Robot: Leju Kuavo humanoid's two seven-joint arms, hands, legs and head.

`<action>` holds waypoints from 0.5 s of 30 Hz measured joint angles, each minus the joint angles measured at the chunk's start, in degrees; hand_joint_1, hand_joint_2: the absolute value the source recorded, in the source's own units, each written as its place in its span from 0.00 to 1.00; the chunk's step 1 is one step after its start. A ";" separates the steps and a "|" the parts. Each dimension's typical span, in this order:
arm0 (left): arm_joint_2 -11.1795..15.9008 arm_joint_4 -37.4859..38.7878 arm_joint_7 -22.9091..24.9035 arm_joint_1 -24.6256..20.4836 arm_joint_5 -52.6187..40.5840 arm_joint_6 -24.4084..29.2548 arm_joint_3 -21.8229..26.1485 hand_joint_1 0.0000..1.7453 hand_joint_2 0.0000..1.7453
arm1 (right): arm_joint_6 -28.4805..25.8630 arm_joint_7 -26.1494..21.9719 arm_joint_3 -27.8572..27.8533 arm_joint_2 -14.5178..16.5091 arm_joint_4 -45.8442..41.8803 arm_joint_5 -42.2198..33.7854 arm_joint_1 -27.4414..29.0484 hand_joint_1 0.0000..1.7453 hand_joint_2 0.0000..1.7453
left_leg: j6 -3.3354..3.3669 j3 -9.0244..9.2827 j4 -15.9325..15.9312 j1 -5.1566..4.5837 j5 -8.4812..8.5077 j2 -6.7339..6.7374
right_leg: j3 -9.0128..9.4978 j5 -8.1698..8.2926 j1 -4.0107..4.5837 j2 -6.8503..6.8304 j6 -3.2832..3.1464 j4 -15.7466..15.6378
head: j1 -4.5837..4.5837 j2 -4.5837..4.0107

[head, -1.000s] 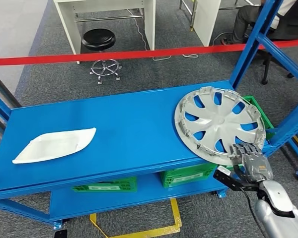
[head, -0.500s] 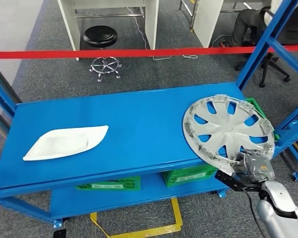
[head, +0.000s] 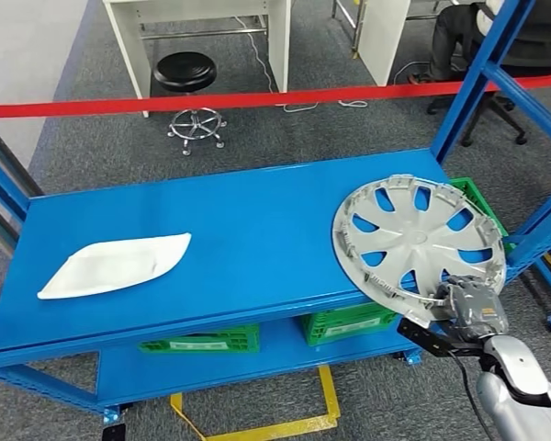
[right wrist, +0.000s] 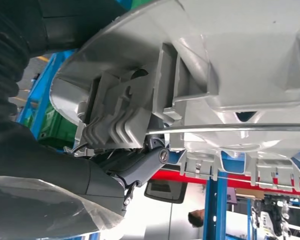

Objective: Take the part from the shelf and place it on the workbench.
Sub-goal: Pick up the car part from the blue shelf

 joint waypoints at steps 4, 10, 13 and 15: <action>0.38 0.00 0.02 0.16 -0.26 0.02 0.04 0.00 0.00 | -1.51 -0.16 0.09 0.12 -0.31 0.58 0.55 1.00 1.00 | -0.85 -4.86 11.25 0.29 -4.99 0.01 | -0.08 0.11 -0.16 -0.27 -0.07 0.01 | -0.03 0.00; 0.40 0.02 0.03 0.19 -0.89 0.08 0.04 0.00 0.00 | -10.85 1.69 0.14 1.02 -3.16 8.27 3.39 1.00 1.00 | -0.71 1.29 -3.25 0.54 2.55 -0.31 | -1.16 -0.46 -0.46 -0.23 1.61 1.77 | -0.04 0.00; 0.35 0.02 0.08 0.22 -1.06 0.27 0.04 0.00 0.00 | -12.72 2.47 0.44 1.39 -7.45 11.61 5.79 1.00 1.00 | 0.78 0.74 -3.29 0.26 2.76 -0.42 | -1.86 -0.41 -0.73 -0.08 2.45 2.00 | -0.04 0.00; 0.29 0.02 0.15 0.18 -1.16 0.36 0.04 0.00 0.00 | -13.01 3.76 0.83 1.46 -10.45 14.95 7.11 1.00 1.00 | 1.51 0.61 -3.47 0.35 3.04 -0.40 | -3.19 -2.14 -0.89 0.00 2.83 4.30 | 0.08 0.00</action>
